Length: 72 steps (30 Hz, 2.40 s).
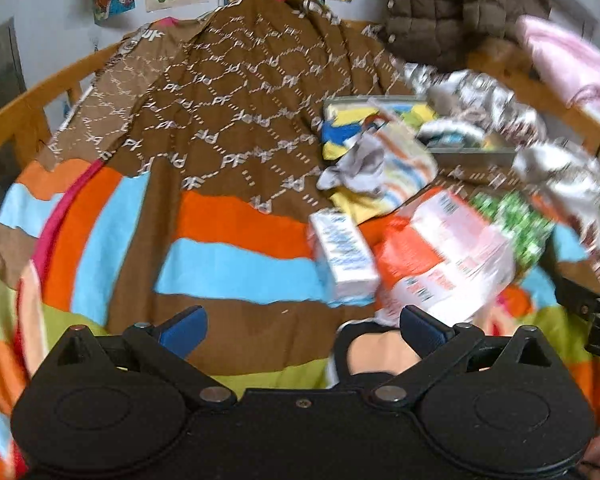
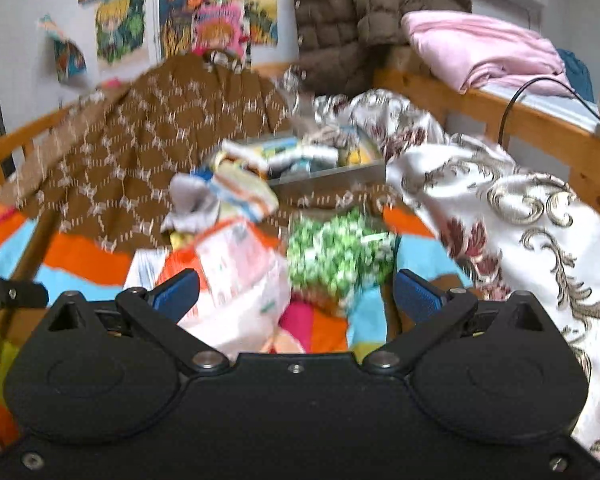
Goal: Organize soft objects
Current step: 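Move both tools back toward the remaining items on the bed, then grasp a white cloth with the left tool while the right tool grasps the striped sock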
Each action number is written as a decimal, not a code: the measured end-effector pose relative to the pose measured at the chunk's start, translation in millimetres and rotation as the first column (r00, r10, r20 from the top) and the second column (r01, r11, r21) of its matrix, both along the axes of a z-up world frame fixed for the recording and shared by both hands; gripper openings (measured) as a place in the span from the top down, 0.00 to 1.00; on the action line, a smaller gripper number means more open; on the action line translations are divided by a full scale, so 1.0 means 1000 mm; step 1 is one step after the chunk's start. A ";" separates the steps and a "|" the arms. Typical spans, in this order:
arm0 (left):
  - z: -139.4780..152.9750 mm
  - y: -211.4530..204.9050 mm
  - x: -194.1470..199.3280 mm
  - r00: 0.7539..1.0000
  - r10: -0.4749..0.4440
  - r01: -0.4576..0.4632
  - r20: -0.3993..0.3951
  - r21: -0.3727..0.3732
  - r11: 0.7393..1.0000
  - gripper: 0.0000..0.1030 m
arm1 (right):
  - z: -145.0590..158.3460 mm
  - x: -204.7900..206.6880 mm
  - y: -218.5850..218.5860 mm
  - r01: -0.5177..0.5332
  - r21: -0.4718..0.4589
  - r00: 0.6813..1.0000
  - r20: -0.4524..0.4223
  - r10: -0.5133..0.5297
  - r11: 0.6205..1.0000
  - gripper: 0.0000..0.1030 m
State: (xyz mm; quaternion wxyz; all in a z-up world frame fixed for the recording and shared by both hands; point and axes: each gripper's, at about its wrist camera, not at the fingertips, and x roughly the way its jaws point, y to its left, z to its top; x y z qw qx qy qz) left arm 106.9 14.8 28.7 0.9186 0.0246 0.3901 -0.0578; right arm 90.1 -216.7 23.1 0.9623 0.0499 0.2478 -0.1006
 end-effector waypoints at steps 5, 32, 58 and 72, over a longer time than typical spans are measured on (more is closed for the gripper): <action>-0.006 0.004 0.007 0.997 0.047 -0.045 -0.056 0.030 0.999 0.01 | -0.011 0.014 0.015 -0.051 -0.034 0.993 -0.112 0.047 0.998 0.00; -0.031 0.002 0.022 0.971 0.080 -0.063 -0.226 0.081 0.995 0.01 | -0.032 0.059 0.029 -0.181 0.051 0.963 -0.195 0.187 0.982 0.00; -0.008 0.000 0.052 0.995 0.095 -0.098 -0.036 -0.083 0.992 0.01 | 0.004 0.081 0.025 -0.182 -0.011 0.983 0.031 0.183 0.983 0.00; -0.009 -0.007 0.097 0.943 0.162 -0.123 0.289 -0.148 0.981 0.01 | 0.025 0.117 0.016 -0.167 -0.105 0.974 0.139 0.181 0.980 0.00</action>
